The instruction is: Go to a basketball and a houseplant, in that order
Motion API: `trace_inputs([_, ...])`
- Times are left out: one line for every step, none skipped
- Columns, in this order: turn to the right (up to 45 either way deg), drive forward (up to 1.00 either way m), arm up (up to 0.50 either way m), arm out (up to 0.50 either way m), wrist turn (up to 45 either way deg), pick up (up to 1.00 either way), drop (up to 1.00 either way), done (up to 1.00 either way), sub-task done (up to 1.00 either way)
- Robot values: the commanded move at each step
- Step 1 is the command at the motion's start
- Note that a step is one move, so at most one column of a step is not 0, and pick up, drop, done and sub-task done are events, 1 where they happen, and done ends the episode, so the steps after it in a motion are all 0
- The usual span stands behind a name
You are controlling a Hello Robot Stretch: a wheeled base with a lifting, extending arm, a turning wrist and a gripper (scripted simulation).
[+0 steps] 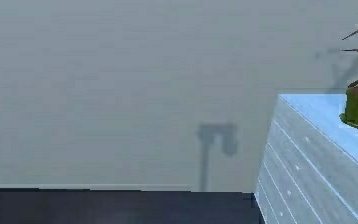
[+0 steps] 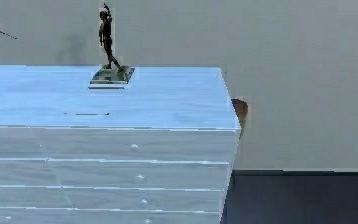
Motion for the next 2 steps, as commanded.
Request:
trace_inputs([42.0,0.00,0.00,0.00,0.0,0.00,0.00,0.00,0.00])
trace_inputs([0.0,0.00,0.00,0.00,0.0,0.00,0.00,1.00,0.00])
